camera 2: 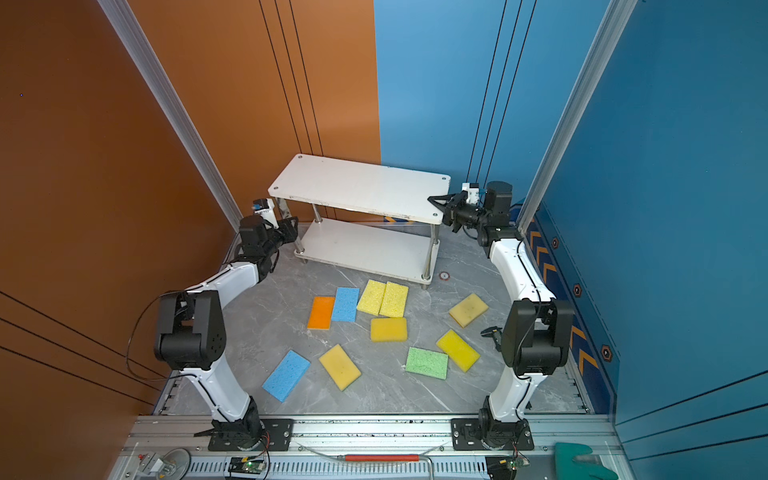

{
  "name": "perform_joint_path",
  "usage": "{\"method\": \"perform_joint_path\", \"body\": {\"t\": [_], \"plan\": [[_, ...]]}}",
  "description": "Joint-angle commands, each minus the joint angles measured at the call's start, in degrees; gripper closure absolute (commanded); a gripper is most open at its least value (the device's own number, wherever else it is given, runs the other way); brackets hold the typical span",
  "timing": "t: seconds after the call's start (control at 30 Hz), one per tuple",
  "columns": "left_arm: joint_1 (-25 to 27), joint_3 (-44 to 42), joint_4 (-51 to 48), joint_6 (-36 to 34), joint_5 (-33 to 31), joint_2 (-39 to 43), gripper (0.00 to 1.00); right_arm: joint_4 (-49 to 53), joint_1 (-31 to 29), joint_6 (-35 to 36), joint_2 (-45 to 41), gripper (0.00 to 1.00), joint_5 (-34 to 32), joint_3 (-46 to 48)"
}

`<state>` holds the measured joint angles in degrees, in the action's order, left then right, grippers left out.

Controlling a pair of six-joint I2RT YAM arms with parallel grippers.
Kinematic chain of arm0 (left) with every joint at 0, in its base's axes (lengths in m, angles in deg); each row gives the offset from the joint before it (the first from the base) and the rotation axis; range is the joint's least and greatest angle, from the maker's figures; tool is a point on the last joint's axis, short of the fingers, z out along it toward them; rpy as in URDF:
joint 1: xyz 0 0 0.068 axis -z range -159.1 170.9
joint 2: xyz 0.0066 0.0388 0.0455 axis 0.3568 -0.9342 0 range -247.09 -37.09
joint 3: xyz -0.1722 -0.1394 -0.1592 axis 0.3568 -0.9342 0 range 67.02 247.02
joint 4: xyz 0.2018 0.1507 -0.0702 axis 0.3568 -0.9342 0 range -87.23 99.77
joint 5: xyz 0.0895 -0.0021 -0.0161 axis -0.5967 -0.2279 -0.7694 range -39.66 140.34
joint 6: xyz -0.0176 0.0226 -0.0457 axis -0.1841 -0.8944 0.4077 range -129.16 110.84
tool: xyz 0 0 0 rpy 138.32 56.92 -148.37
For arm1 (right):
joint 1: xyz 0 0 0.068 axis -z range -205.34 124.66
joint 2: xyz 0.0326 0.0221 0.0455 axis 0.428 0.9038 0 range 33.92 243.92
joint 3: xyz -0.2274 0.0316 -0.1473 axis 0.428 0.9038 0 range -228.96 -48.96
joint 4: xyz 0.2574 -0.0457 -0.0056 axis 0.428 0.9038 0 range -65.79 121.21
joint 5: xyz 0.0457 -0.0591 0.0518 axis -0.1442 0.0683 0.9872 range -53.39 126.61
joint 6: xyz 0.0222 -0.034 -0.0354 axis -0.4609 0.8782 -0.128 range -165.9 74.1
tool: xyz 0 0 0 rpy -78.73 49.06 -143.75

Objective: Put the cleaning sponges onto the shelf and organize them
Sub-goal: 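Grip the shelf top with both grippers and pull it nearer the robot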

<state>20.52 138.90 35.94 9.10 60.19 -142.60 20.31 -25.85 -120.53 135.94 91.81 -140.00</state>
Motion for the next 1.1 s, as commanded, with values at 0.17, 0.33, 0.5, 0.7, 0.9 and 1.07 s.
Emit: {"method": "perform_joint_path", "body": {"t": [0.17,0.33,0.5,0.7,0.9,1.07], "plan": [[2.05,-0.49,0.63,-1.47,3.35,0.71,0.95,0.74,-2.65,6.08,2.73,0.86,1.21,0.68],[2.26,-5.6,0.63,-1.41,2.87,6.68,0.95,0.82,-2.97,6.26,2.34,0.86,1.23,0.95],[2.14,-12.44,0.55,-1.39,2.0,14.76,0.94,1.42,-3.25,6.85,1.62,0.86,1.4,1.56],[2.32,-22.83,-0.94,-0.69,-0.17,24.51,0.94,2.38,-3.79,7.61,0.53,0.86,1.57,2.0],[2.38,-26.77,-3.49,0.88,-0.65,29.37,0.87,3.0,-4.07,8.03,1.46,0.86,1.75,1.33],[2.32,-27.72,-5.83,1.34,-0.95,32.32,0.54,3.98,-3.32,8.95,0.81,0.65,1.59,0.15]]}}
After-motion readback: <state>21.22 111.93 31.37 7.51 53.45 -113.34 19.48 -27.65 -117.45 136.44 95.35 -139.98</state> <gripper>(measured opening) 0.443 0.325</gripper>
